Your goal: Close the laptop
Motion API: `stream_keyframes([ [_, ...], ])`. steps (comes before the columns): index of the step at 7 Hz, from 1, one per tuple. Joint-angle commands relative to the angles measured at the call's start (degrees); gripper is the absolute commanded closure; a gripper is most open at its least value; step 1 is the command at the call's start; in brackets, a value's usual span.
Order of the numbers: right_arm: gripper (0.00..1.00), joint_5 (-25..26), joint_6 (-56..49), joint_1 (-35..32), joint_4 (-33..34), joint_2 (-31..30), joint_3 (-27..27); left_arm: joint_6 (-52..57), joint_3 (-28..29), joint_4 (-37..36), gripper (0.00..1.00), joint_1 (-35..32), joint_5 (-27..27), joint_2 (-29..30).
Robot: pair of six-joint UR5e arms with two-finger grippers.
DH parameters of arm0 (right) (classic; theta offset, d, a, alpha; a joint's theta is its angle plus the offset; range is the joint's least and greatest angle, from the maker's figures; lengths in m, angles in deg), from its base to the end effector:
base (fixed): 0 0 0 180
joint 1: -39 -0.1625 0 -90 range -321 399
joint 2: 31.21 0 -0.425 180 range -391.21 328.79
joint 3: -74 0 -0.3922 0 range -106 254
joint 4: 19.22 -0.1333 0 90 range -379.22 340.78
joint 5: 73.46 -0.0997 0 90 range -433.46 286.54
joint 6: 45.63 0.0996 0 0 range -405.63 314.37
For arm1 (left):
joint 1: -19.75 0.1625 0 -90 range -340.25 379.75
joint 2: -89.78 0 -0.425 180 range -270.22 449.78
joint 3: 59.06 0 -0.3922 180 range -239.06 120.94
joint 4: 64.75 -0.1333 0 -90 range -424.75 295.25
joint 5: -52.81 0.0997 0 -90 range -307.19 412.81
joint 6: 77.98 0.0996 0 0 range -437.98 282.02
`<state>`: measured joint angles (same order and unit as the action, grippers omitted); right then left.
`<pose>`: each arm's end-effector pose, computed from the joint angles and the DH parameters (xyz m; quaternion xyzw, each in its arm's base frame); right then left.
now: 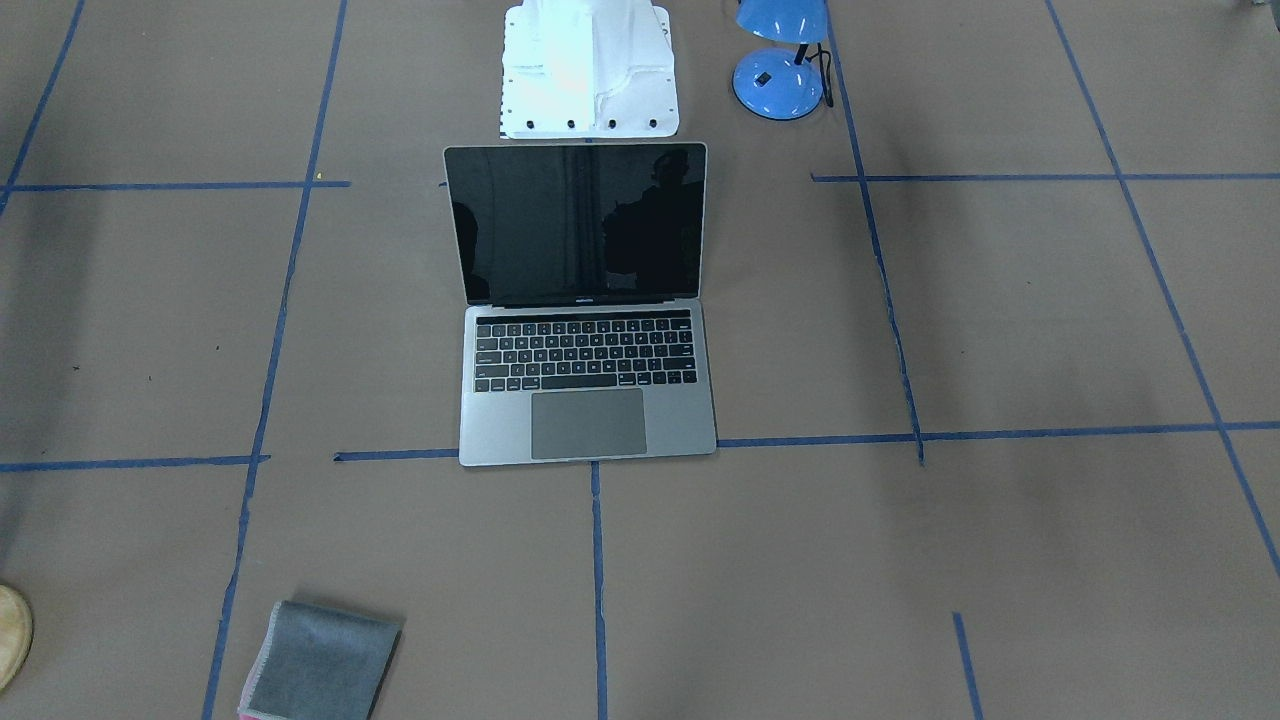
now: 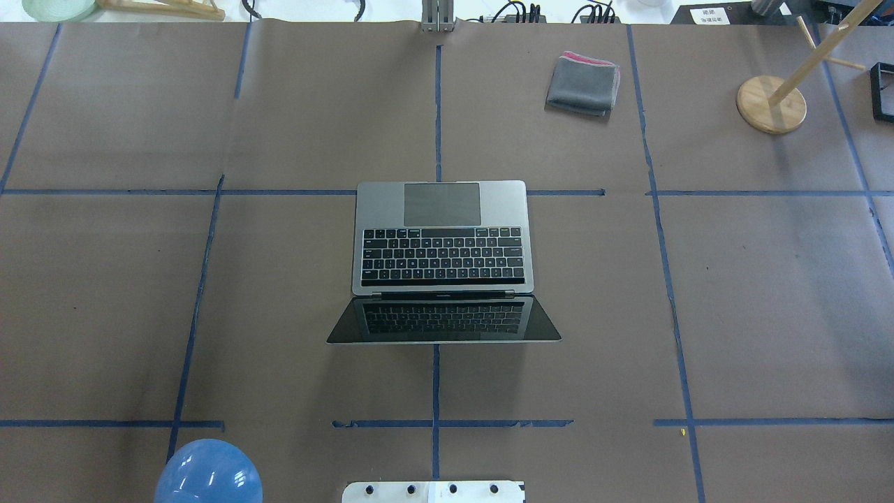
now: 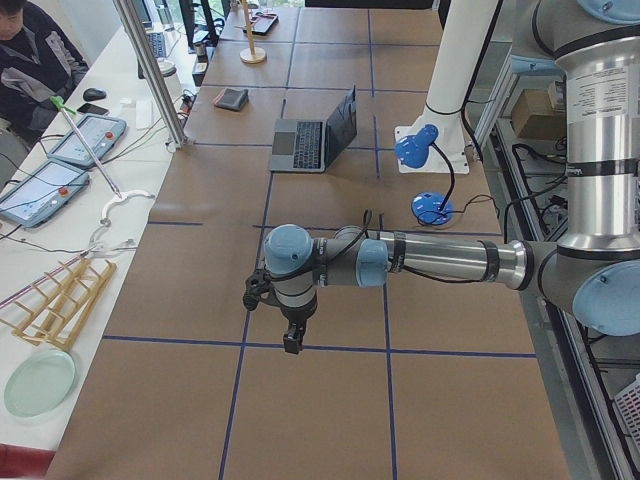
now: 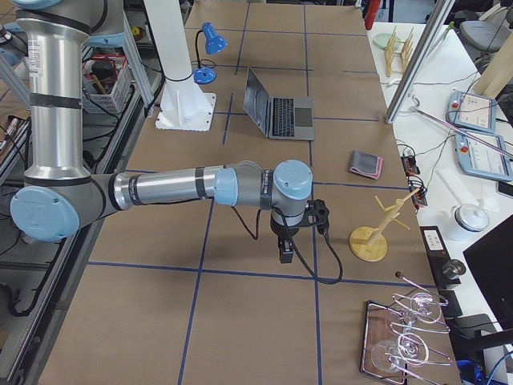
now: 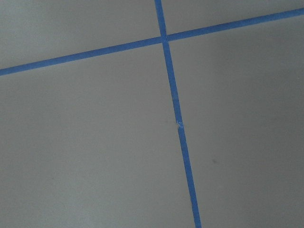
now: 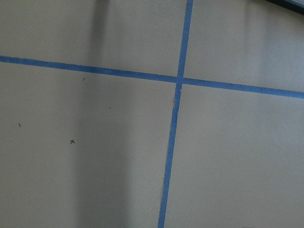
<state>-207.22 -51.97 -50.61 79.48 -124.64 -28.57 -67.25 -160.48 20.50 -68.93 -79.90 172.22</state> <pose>0.0613 -0.4625 0.5956 0.0229 -0.3720 -0.0559 0.9263 -0.0557 -0.4353 0.6321 0.0227 0.3635 0.0949 0.9265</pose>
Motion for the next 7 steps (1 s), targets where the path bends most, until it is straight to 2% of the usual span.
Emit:
stream_keyframes([
  [1,0.0,-0.01,0.01,0.05,0.0,0.01,0.0,0.26,-0.09,0.78,0.0,0.0,-0.09,-0.09],
  [3,0.0,-0.01,0.01,0.05,0.0,0.01,-0.27,-0.09,-0.7,1.32,0.0,0.09,0.09,0.43],
  [4,0.0,-0.97,1.49,0.31,0.0,0.09,-0.96,-0.26,-1.67,4.89,0.0,0.17,0.0,2.18],
  [5,0.0,-3.85,2.46,1.18,0.0,0.1,-2.19,-0.44,-0.72,10.84,0.0,0.18,0.0,5.16],
  [6,0.0,-7.19,3.51,2.41,0.0,0.01,-3.42,-0.35,-0.71,12.12,0.0,0.26,-0.52,5.53],
  [7,0.0,-9.74,5.87,3.72,0.0,0.01,-5.43,-5.57,-1.75,12.3,0.0,2.96,-0.61,5.89],
])
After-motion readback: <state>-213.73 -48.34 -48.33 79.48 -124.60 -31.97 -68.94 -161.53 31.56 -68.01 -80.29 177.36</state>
